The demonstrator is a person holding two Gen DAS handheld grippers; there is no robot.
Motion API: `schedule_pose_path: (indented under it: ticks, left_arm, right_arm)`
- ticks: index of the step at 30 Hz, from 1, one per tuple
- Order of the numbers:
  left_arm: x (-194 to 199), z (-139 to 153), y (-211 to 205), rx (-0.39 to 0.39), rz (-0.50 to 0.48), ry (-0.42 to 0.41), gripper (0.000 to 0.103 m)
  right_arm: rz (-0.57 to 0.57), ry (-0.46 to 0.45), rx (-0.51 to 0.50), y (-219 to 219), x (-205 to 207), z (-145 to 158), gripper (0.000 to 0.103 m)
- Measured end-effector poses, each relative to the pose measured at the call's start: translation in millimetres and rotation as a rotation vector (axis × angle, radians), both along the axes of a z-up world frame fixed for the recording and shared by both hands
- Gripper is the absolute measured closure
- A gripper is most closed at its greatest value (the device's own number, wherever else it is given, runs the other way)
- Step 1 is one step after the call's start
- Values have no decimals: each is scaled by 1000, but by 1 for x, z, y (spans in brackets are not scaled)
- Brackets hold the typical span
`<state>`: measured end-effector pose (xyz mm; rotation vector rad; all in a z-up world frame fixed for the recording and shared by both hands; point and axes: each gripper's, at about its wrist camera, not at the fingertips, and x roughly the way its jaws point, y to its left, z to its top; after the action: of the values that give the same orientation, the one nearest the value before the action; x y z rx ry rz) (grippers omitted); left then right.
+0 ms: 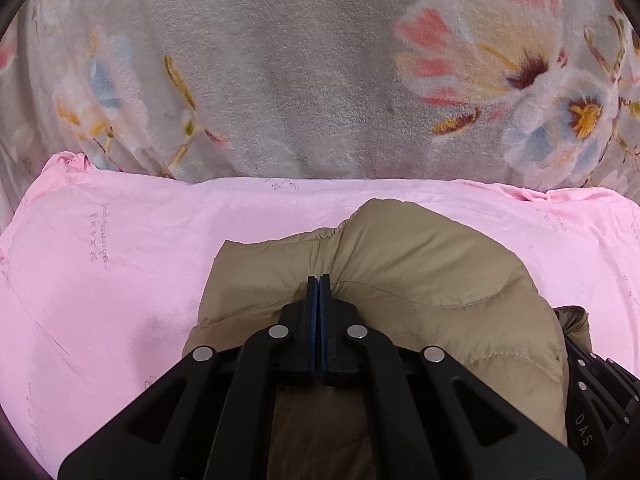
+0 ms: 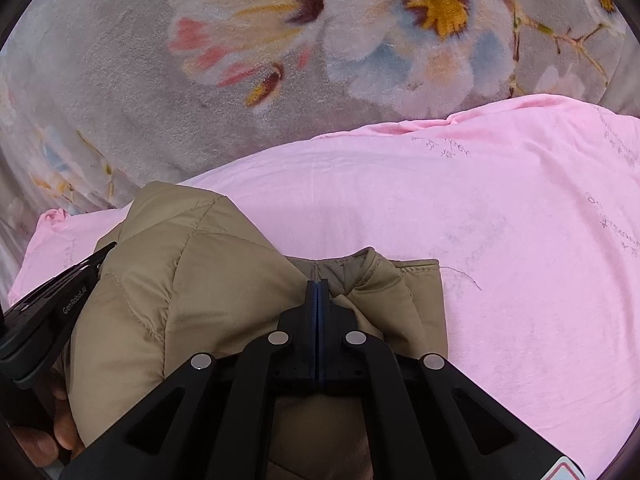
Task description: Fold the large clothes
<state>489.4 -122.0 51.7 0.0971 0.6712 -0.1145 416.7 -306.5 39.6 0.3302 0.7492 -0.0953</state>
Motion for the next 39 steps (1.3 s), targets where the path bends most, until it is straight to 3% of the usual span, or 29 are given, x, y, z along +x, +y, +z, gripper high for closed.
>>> schedule_pose_path:
  ticks: [20,24,25,27,31,39]
  left_arm:
    - [-2,-6,-4,32,0,20,103]
    - [-51,15,19,4,-44,43,101]
    - [-70,17,25,4,-52,37,96]
    - [-105,13,37,26,-67,35,89]
    - [-154,-8,48,60,-79,44,88]
    - [-229,-17,61,59,-58,1,87]
  right_arm:
    - [9,30,-54,5,5,4,103]
    - [67,-31,-56,17,-64,42,98]
    - [88,-28,-69,23,-79,44,98]
    - [136,3,-123,40,-107,37,98]
    - [131,42,-283,66,-144,11,97]
    - [91,101,-178,54,-208,-1,96]
